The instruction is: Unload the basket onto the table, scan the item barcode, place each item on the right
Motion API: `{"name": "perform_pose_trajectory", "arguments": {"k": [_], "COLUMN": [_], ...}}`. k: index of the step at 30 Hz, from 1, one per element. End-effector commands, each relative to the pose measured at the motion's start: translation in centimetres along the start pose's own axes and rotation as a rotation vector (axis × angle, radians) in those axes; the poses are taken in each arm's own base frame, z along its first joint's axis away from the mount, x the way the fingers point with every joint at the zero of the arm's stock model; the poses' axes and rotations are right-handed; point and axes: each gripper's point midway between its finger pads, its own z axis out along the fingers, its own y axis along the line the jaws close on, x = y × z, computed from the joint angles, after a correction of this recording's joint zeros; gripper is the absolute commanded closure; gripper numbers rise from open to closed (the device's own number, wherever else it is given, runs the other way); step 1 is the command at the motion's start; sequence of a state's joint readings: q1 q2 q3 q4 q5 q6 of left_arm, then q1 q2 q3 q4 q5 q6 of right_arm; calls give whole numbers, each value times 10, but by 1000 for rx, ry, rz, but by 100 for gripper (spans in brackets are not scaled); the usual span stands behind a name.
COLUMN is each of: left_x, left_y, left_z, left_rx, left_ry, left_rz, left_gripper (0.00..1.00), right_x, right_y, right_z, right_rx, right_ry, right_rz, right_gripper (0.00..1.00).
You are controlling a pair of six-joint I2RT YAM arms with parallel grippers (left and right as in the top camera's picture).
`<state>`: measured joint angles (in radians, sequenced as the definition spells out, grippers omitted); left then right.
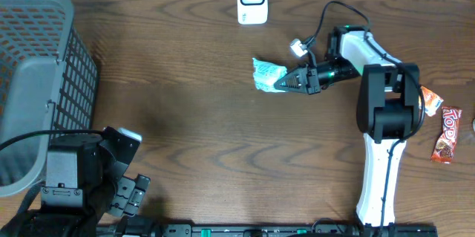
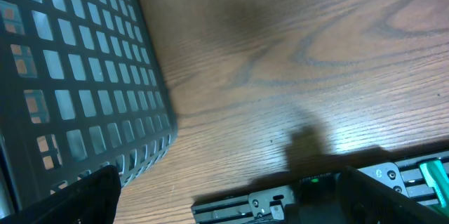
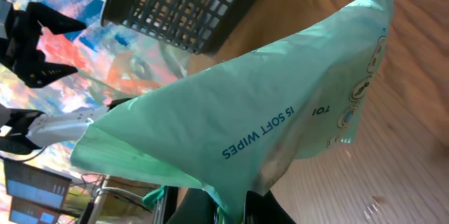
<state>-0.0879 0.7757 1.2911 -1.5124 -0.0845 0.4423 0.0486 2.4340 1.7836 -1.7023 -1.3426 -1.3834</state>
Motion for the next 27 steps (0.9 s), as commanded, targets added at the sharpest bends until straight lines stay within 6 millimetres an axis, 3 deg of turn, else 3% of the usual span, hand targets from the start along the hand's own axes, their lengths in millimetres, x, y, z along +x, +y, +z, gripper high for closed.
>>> {"name": "perform_pose_trajectory", "arguments": {"k": [1,6,17,24,27], "left_x": [0,0,0,0,0], "left_y": [1,1,1,1,1], "left_z": [-2,-2,-2,-2,-2], "left_rx": [-8,-8,-8,-8,-8], "left_ry": [-7,-7,-7,-7,-7], "left_rz": [2,2,2,2,2], "left_gripper": [2,2,2,2,2], "right_x": [3,3,3,-35,-37], "right_y": [-5,-9,-9,1,4], "right_z": [-14,-28,-28,-22,-8], "right_rx": [23,43,42,-16,-35], "right_ry": [-12,-34,-38,-236,-224], "right_rz": [35,75,70,34,3], "right_gripper": [99,99,99,99,99]}}
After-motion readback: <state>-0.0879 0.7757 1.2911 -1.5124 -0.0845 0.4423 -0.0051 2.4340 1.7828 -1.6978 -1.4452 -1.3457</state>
